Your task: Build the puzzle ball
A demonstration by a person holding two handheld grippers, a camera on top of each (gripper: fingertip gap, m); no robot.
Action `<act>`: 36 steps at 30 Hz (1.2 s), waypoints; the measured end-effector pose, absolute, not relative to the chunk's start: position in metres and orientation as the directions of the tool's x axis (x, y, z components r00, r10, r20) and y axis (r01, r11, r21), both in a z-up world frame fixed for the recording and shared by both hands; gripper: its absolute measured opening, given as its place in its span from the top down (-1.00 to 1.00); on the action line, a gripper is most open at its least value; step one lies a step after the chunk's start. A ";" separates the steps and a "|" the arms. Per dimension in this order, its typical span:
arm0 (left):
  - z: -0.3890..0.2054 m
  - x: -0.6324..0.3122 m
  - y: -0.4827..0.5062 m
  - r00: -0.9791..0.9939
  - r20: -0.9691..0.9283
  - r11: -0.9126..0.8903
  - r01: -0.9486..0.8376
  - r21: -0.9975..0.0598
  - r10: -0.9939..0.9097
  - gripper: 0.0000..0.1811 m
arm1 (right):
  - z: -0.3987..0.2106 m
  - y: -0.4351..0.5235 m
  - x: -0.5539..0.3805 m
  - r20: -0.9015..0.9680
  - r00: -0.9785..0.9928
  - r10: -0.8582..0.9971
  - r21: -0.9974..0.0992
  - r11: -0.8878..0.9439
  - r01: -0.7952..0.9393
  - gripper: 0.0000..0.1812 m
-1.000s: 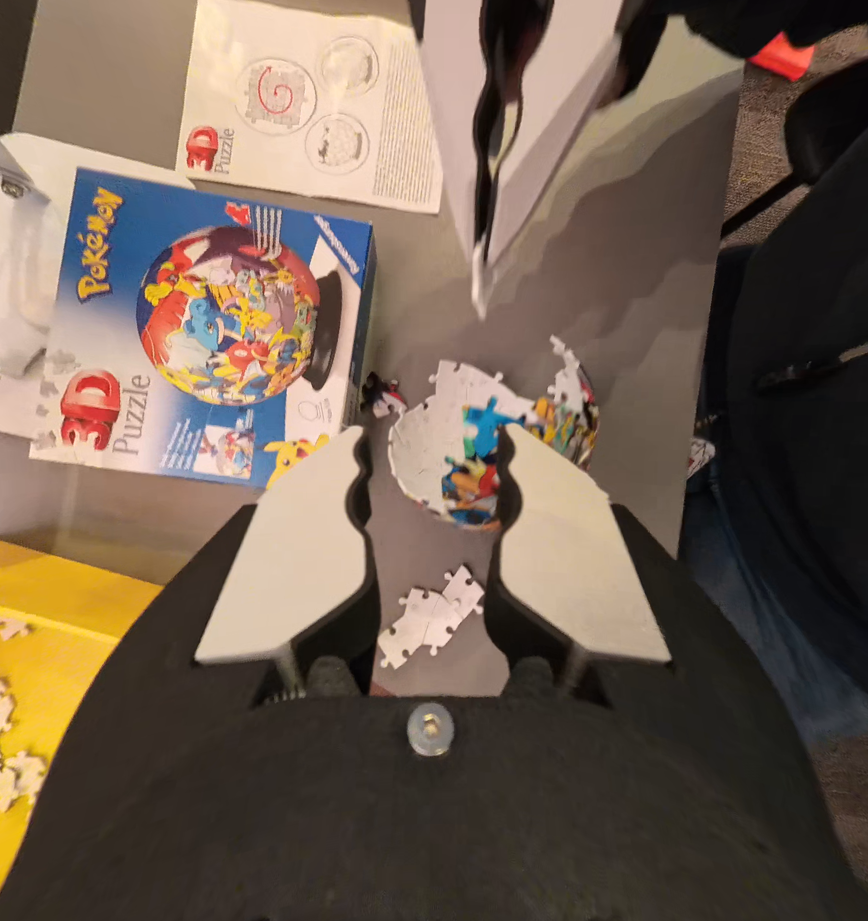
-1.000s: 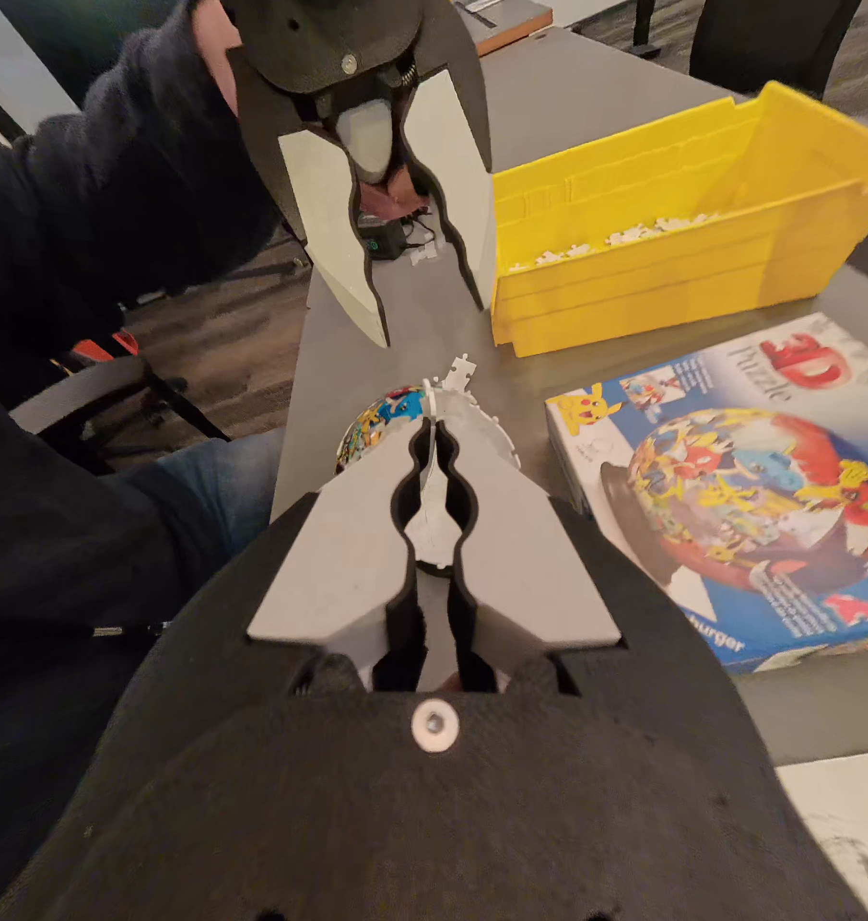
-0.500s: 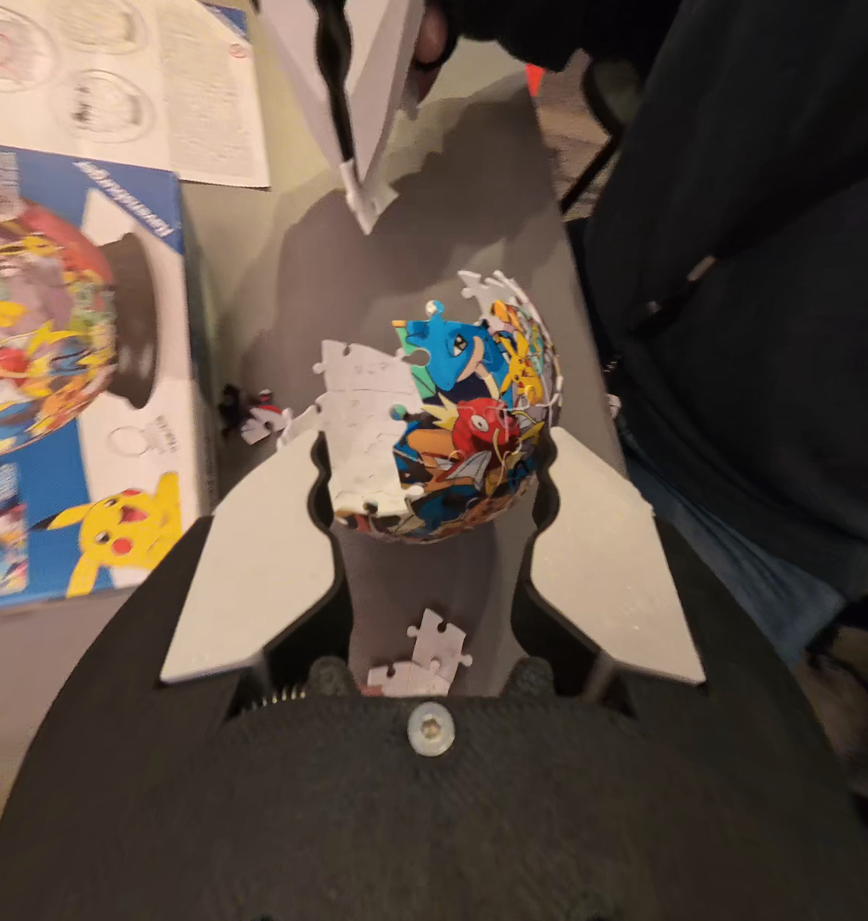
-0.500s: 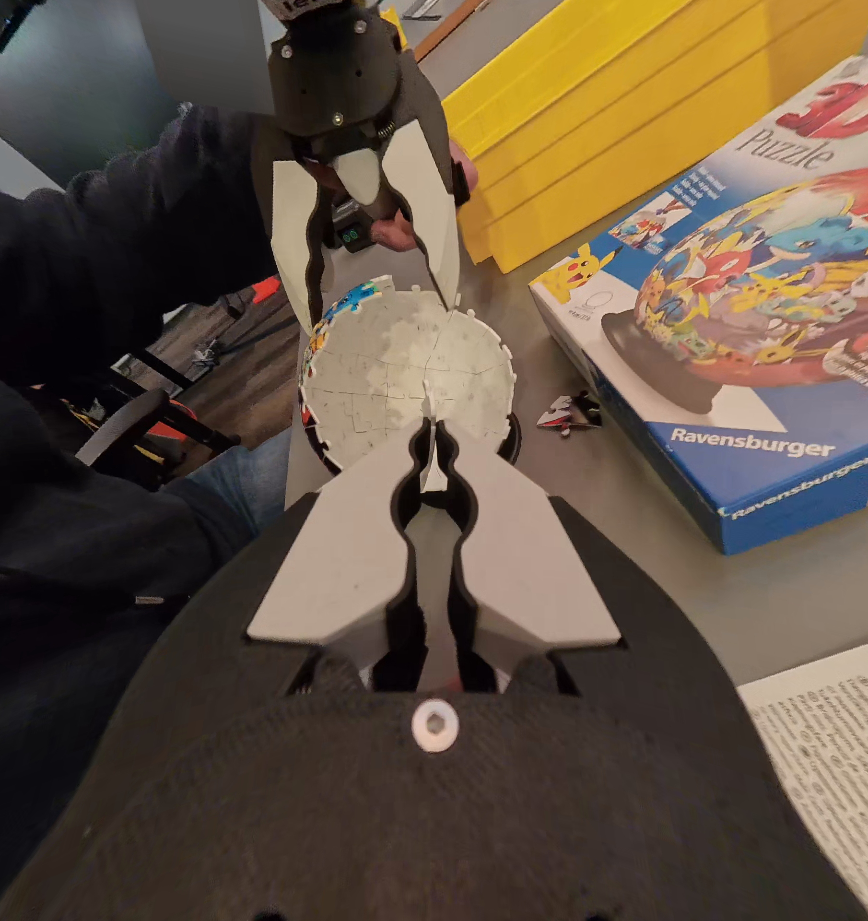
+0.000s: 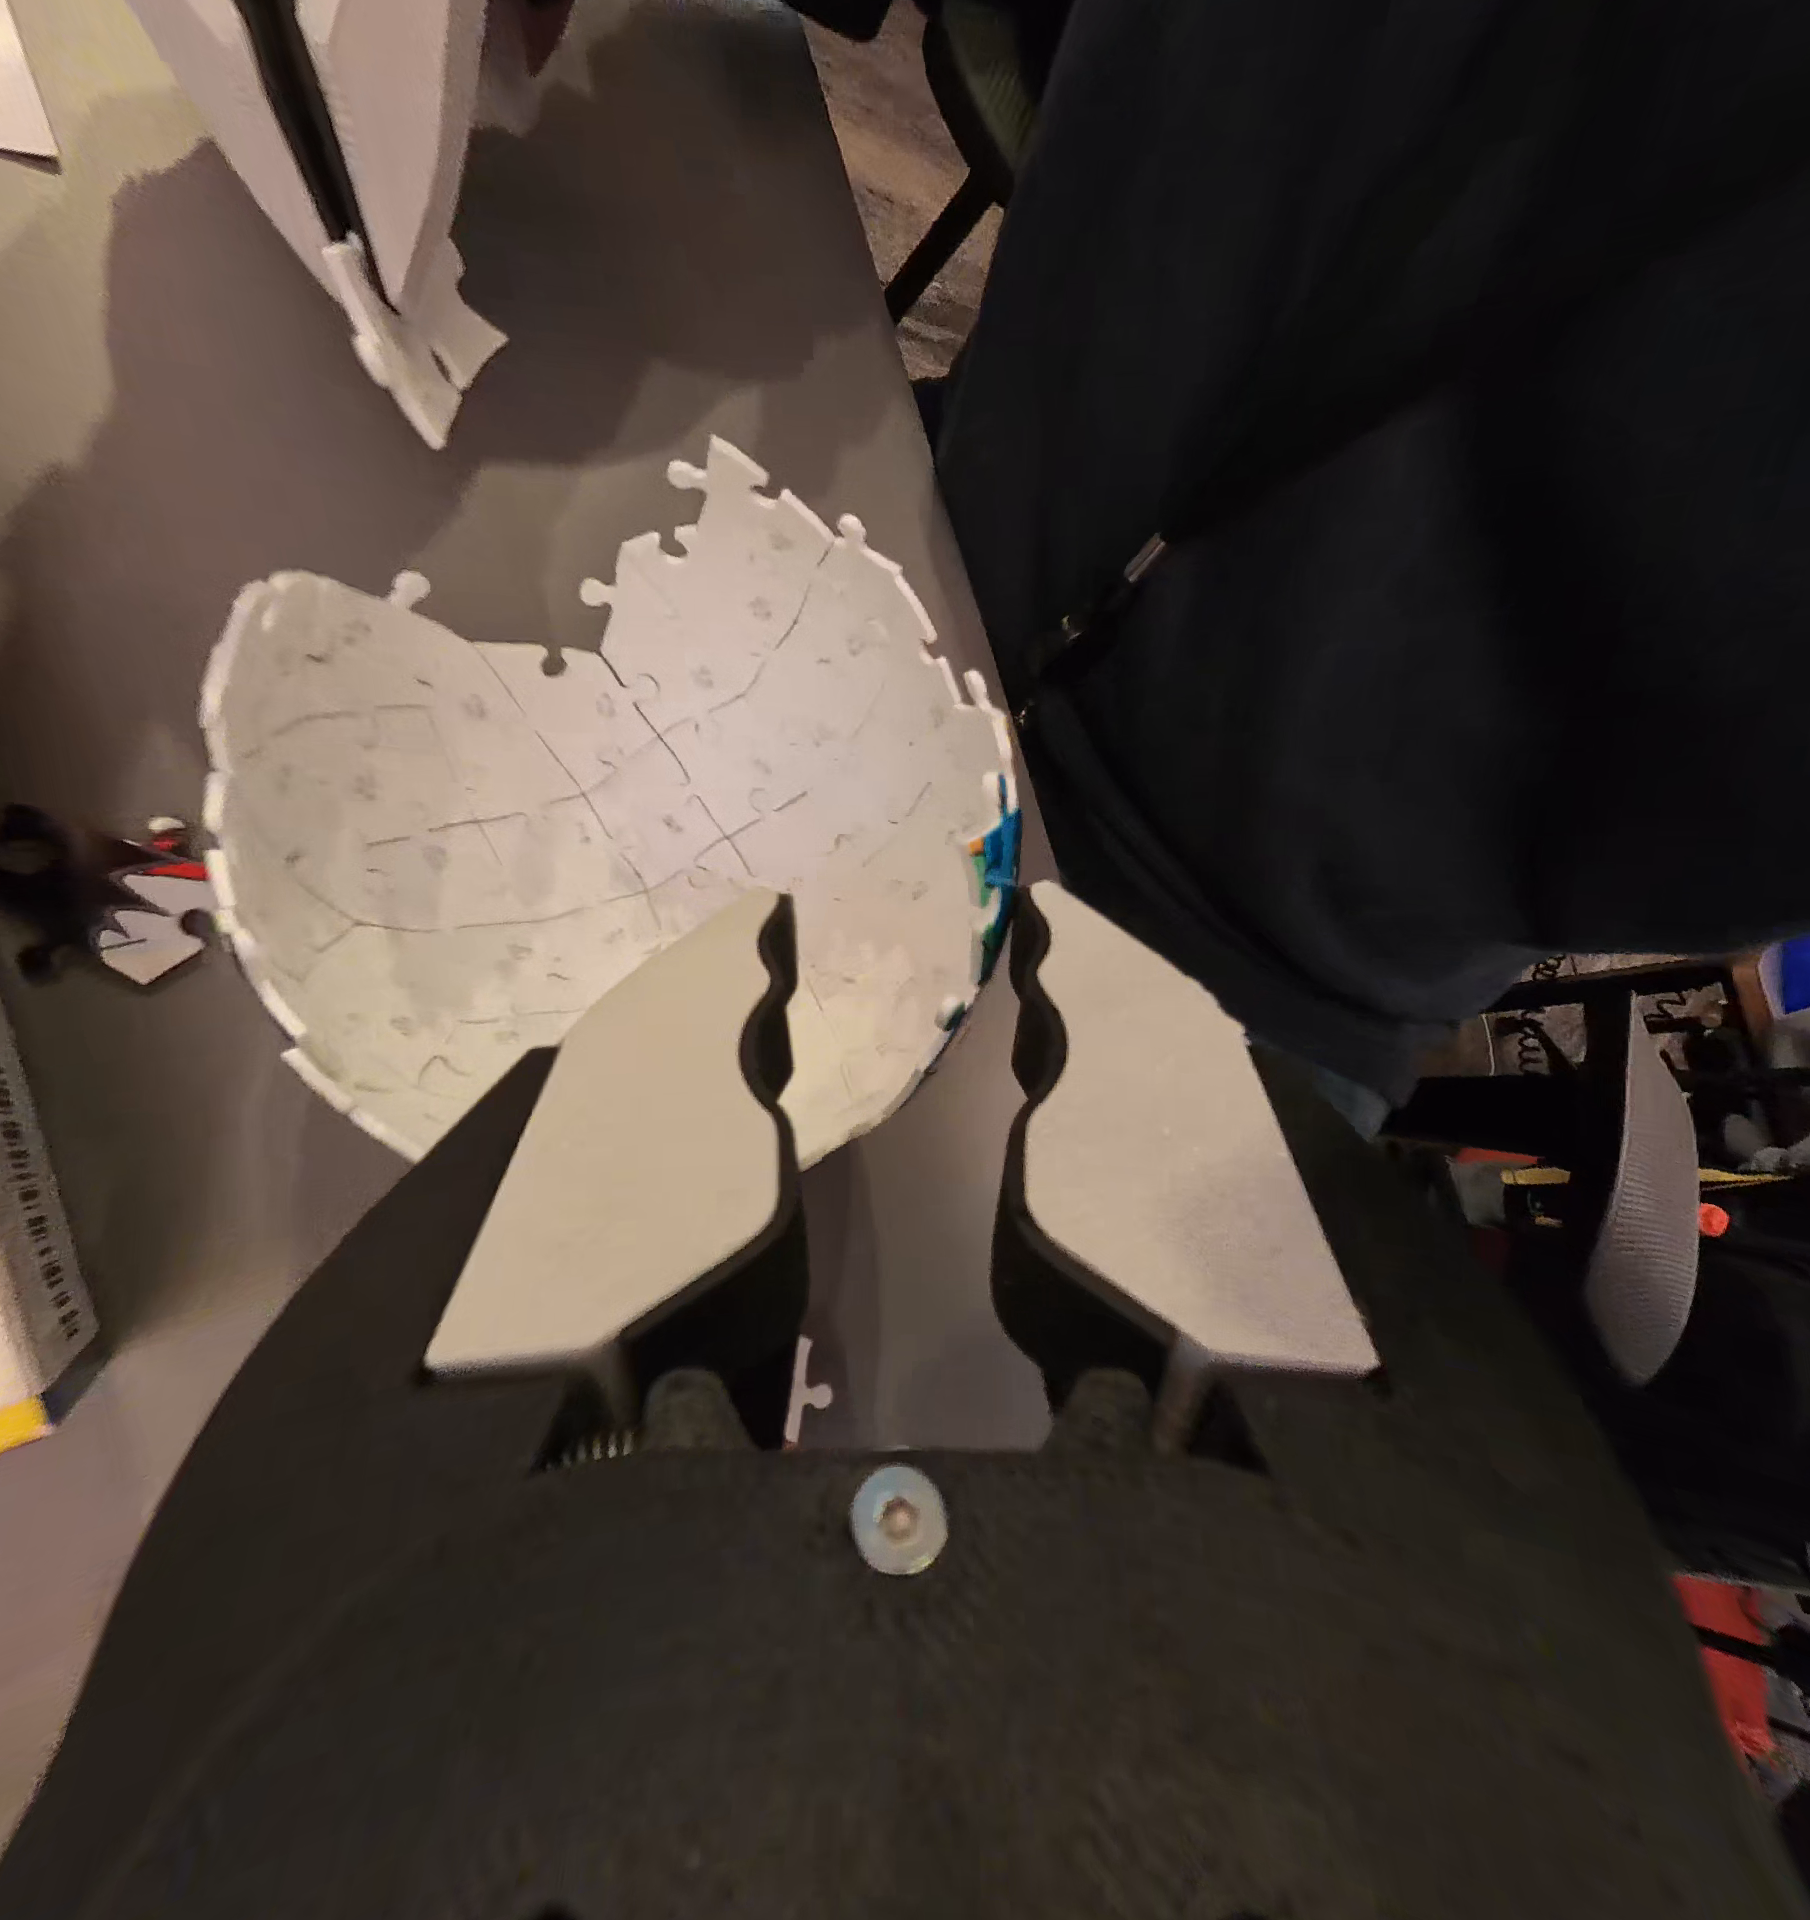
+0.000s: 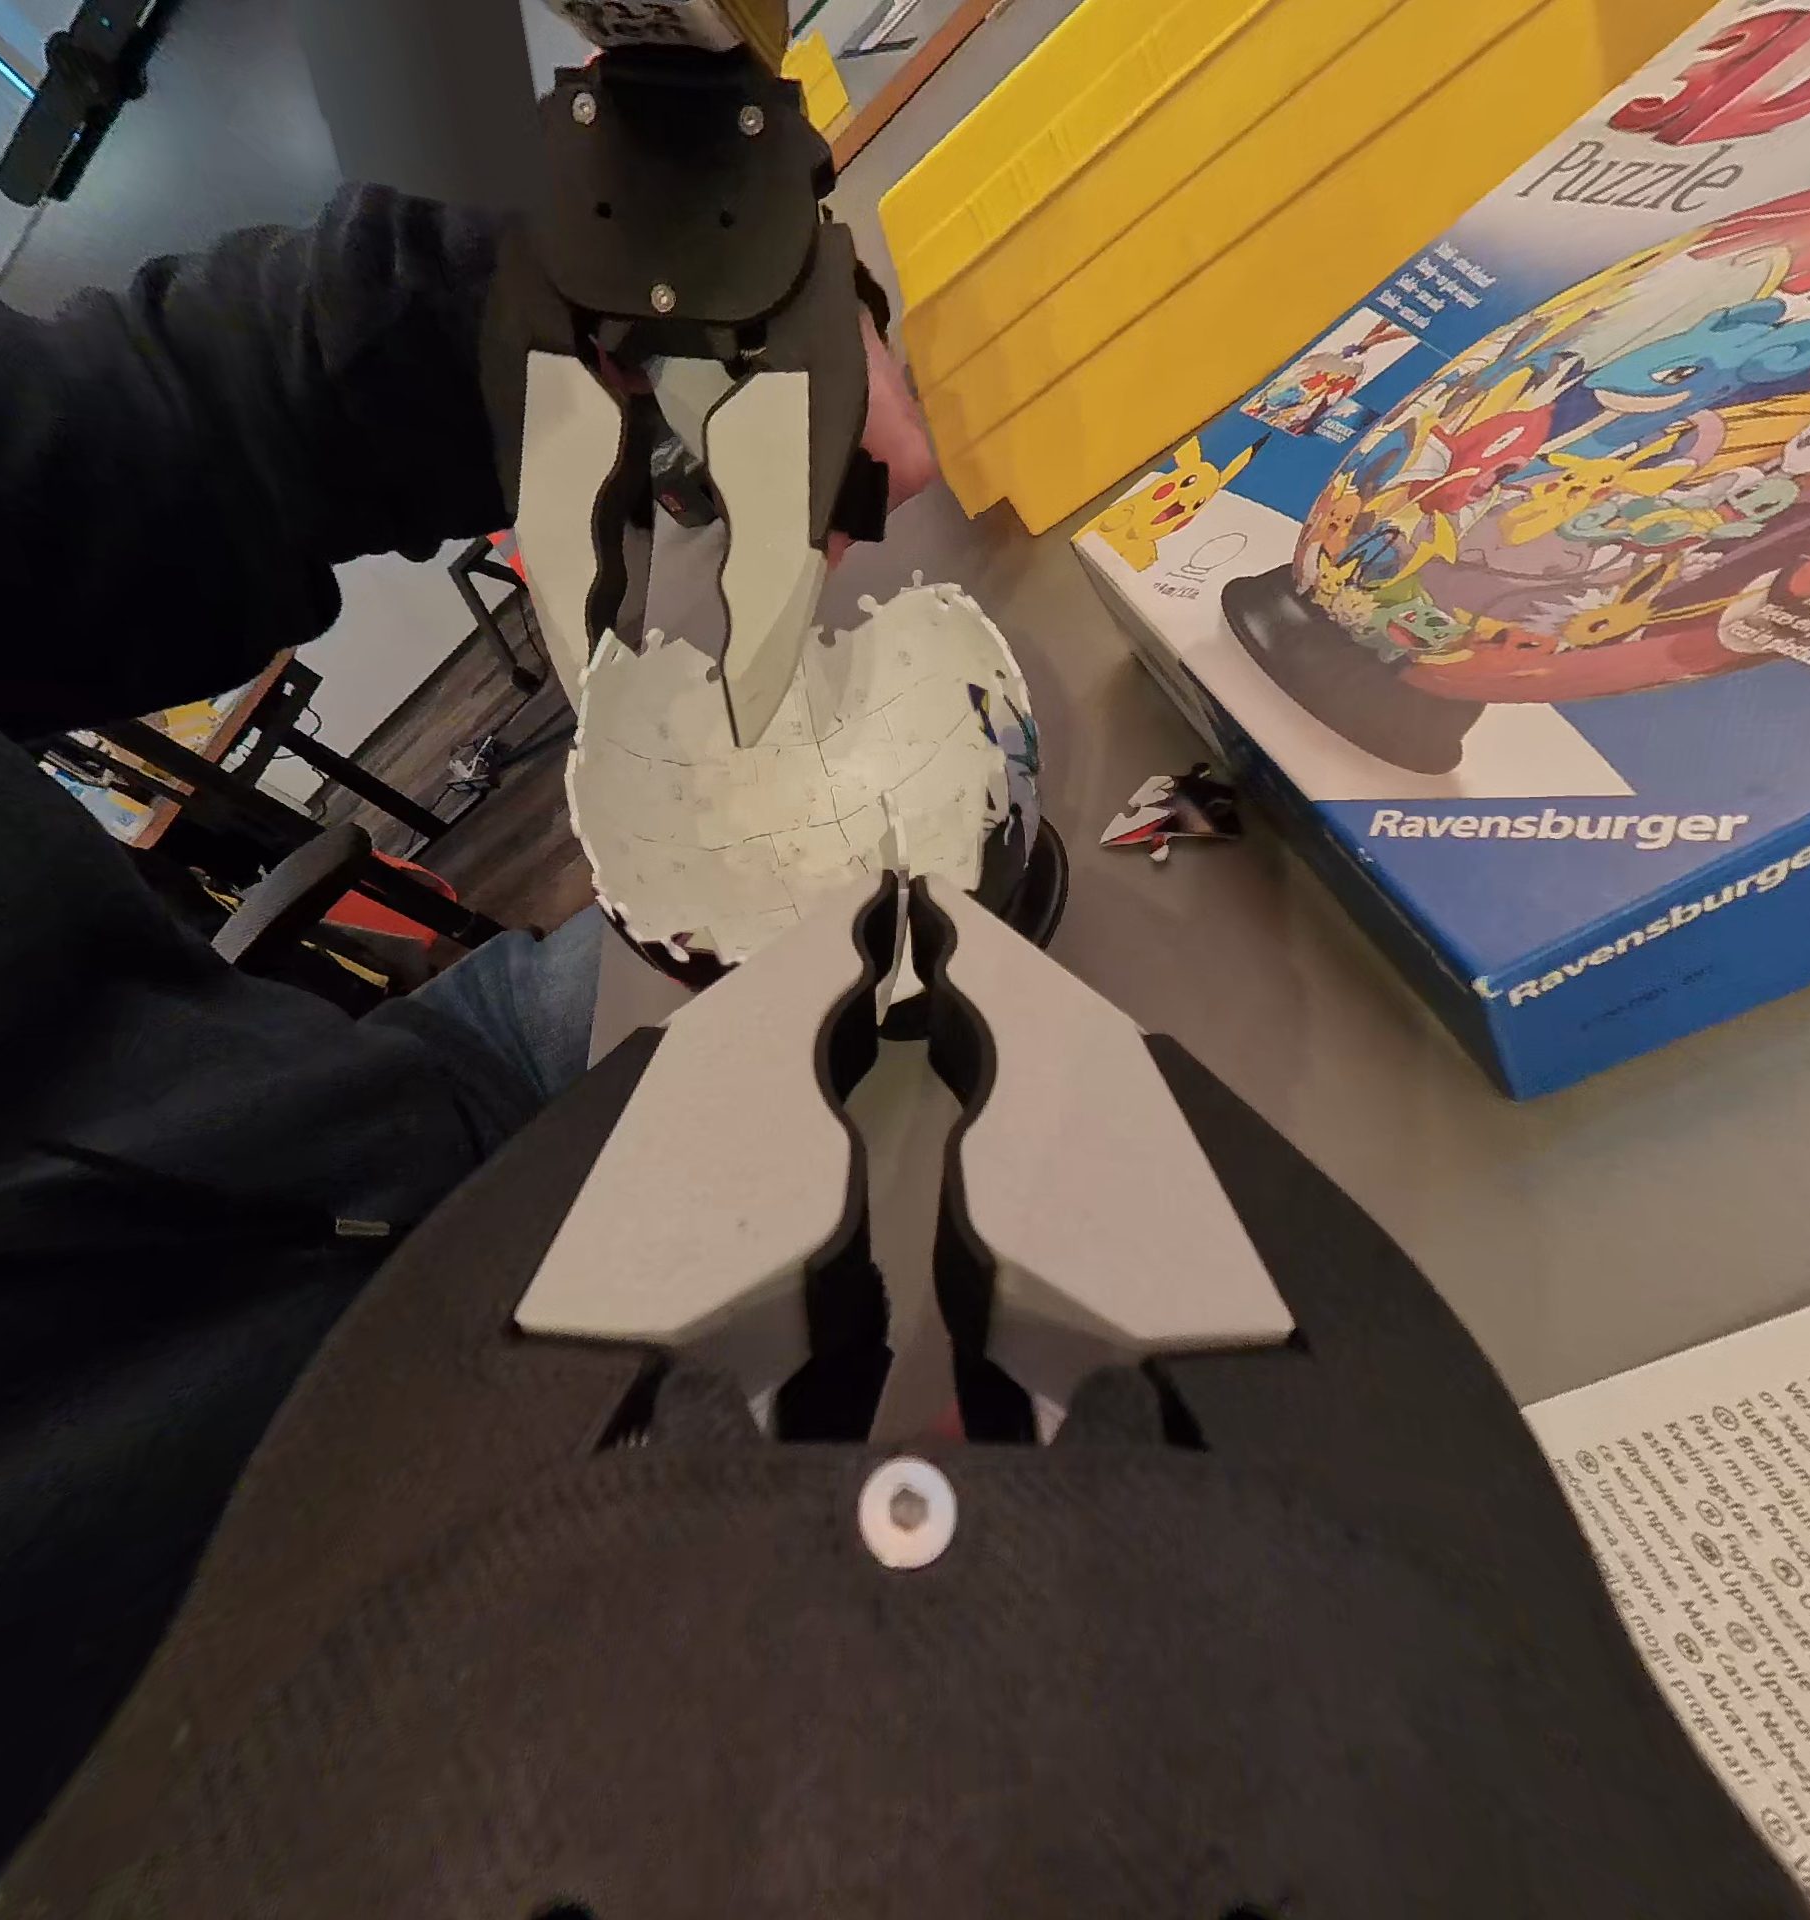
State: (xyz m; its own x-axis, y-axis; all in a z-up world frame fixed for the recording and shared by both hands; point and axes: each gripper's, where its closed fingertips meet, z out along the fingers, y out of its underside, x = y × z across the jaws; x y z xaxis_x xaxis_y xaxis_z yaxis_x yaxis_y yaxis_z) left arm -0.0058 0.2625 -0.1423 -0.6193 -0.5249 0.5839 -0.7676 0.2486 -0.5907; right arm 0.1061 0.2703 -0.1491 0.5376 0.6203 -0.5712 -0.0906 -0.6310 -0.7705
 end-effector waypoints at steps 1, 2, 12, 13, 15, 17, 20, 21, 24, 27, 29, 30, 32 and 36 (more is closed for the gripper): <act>-0.143 -0.008 0.260 -0.624 0.578 0.262 -0.765 -0.588 -0.526 0.59 | -0.150 0.271 0.107 -0.573 0.537 0.618 -0.770 -0.631 -0.094 1.00; -0.145 -0.011 0.258 -0.629 0.569 0.277 -0.762 -0.585 -0.529 0.58 | -0.150 0.271 0.107 -0.577 0.536 0.617 -0.769 -0.632 -0.100 1.00; -0.113 0.015 0.329 -0.305 0.356 -0.011 -0.746 -0.666 -0.883 0.25 | -0.148 0.270 0.113 -0.569 0.548 0.613 -0.781 -0.612 -0.125 1.00; -0.115 0.021 0.342 -0.215 0.324 -0.052 -0.757 -0.651 -0.921 0.28 | -0.148 0.269 0.113 -0.569 0.549 0.613 -0.781 -0.611 -0.128 1.00; -0.122 0.028 0.360 -0.102 0.259 -0.084 -0.781 -0.619 -0.960 0.31 | -0.149 0.269 0.112 -0.565 0.551 0.615 -0.785 -0.605 -0.130 1.00; -0.136 0.030 0.362 -0.098 0.182 -0.020 -0.832 -0.555 -0.978 0.29 | -0.149 0.268 0.110 -0.564 0.545 0.620 -0.788 -0.602 -0.131 1.00; -0.164 0.033 0.354 -0.133 0.115 0.074 -0.907 -0.414 -0.984 0.28 | -0.149 0.267 0.107 -0.550 0.549 0.630 -0.798 -0.590 -0.123 1.00; -0.172 0.033 0.354 -0.150 0.083 0.109 -0.922 -0.373 -0.985 0.29 | -0.148 0.267 0.106 -0.545 0.550 0.633 -0.802 -0.586 -0.121 1.00; -0.188 0.034 0.348 -0.156 0.121 0.113 -0.946 -0.305 -0.980 0.41 | -0.147 0.266 0.106 -0.532 0.554 0.640 -0.811 -0.574 -0.115 1.00; -0.198 0.030 0.345 -0.155 0.144 0.114 -0.959 -0.260 -0.977 0.56 | -0.145 0.263 0.105 -0.527 0.551 0.647 -0.817 -0.565 -0.118 1.00; -0.201 0.028 0.343 -0.164 0.131 0.128 -0.961 -0.247 -0.978 0.64 | -0.145 0.262 0.106 -0.526 0.549 0.649 -0.819 -0.561 -0.122 1.00; -0.201 0.028 0.343 -0.165 0.126 0.129 -0.959 -0.252 -0.978 0.68 | -0.145 0.262 0.107 -0.527 0.549 0.649 -0.819 -0.560 -0.124 1.00; -0.200 0.030 0.342 -0.159 0.120 0.122 -0.954 -0.274 -0.980 0.81 | -0.146 0.262 0.107 -0.529 0.548 0.649 -0.819 -0.559 -0.128 1.00; -0.196 0.031 0.343 -0.157 0.082 0.126 -0.946 -0.298 -0.984 0.94 | -0.146 0.262 0.107 -0.528 0.547 0.650 -0.821 -0.556 -0.131 1.00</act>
